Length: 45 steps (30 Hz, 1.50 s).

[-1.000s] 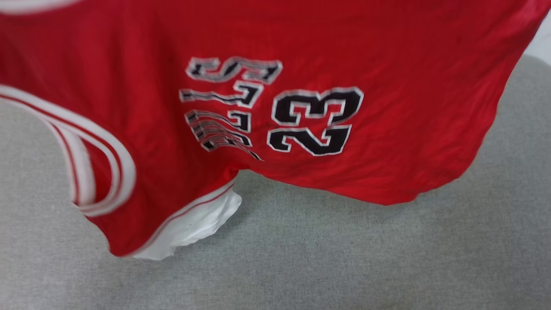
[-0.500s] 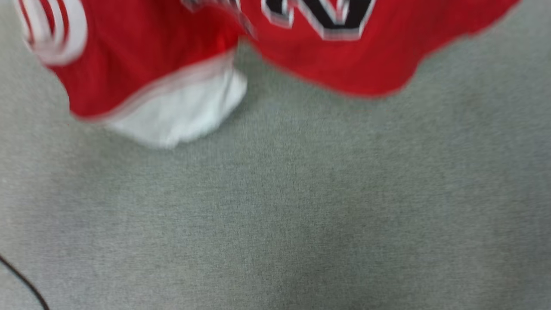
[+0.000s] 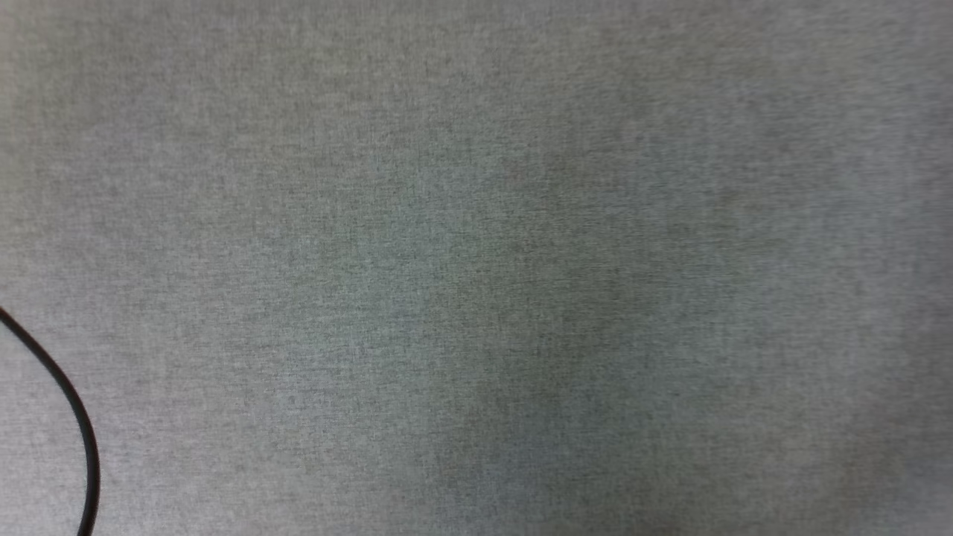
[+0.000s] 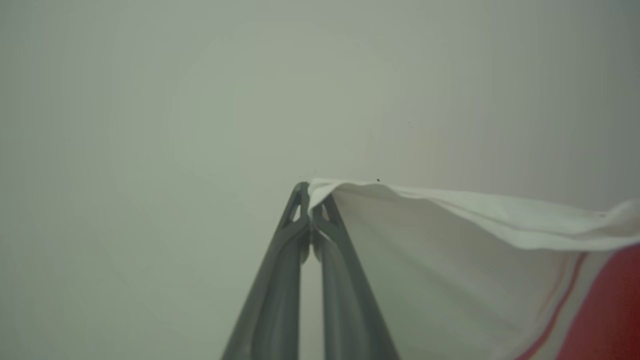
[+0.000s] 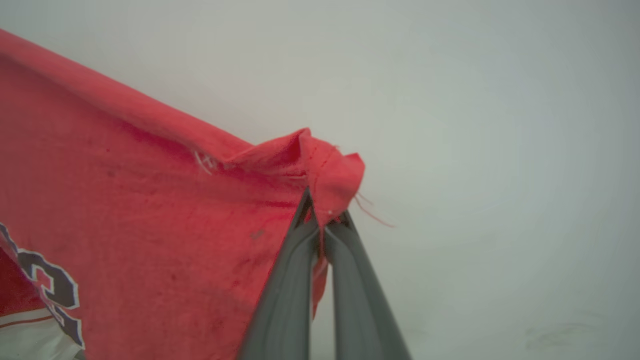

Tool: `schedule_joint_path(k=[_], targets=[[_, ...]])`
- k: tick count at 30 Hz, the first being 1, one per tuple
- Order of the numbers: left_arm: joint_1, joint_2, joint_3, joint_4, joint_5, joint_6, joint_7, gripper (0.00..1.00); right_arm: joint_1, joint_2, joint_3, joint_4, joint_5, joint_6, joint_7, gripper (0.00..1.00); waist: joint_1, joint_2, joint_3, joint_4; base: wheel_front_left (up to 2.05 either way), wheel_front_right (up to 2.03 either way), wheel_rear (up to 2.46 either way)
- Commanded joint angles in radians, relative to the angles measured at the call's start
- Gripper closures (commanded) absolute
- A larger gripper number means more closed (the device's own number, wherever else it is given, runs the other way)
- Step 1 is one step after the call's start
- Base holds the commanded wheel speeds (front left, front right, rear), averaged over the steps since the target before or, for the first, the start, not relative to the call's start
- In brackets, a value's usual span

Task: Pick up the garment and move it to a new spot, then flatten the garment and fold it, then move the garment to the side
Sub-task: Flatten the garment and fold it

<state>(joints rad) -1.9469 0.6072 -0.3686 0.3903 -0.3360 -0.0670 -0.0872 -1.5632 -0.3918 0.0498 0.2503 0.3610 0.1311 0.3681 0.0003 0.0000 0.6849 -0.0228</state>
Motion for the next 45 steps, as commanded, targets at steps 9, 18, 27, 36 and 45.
schedule_joint_path(k=[9, 18, 27, 36, 45], targets=[[0.122, -0.098, -0.087, 0.195, -0.004, -0.028, -0.138, 1.00, -0.013, 0.009, 0.063, 0.237, -0.056, -0.001, -0.158, 1.00, -0.0003, 0.0000, 0.054, 0.055, 0.00, 0.00, 0.00], [0.505, -0.142, -0.136, 0.183, -0.043, -0.027, -0.178, 1.00, 0.229, 0.008, 0.133, 0.343, -0.013, -0.001, -0.275, 1.00, -0.0003, 0.0000, -0.026, 0.091, 0.00, 0.00, 0.00], [0.939, -0.116, -0.149, 0.057, -0.105, -0.018, -0.175, 1.00, 0.560, -0.022, 0.200, 0.336, 0.085, -0.001, -0.283, 1.00, -0.0003, 0.0000, -0.208, 0.101, 0.00, 0.00, 0.00], [1.309, -0.015, -0.181, -0.093, -0.189, 0.010, -0.044, 1.00, 0.845, -0.066, 0.249, 0.279, 0.207, -0.001, -0.215, 1.00, -0.0003, 0.0000, -0.359, 0.101, 0.00, 0.00, 0.00], [1.654, 0.106, -0.187, -0.333, -0.286, 0.098, 0.092, 1.00, 1.050, -0.082, 0.234, 0.195, 0.310, -0.001, -0.189, 1.00, -0.0003, 0.0000, -0.469, 0.112, 0.00, 0.00, 0.00]])
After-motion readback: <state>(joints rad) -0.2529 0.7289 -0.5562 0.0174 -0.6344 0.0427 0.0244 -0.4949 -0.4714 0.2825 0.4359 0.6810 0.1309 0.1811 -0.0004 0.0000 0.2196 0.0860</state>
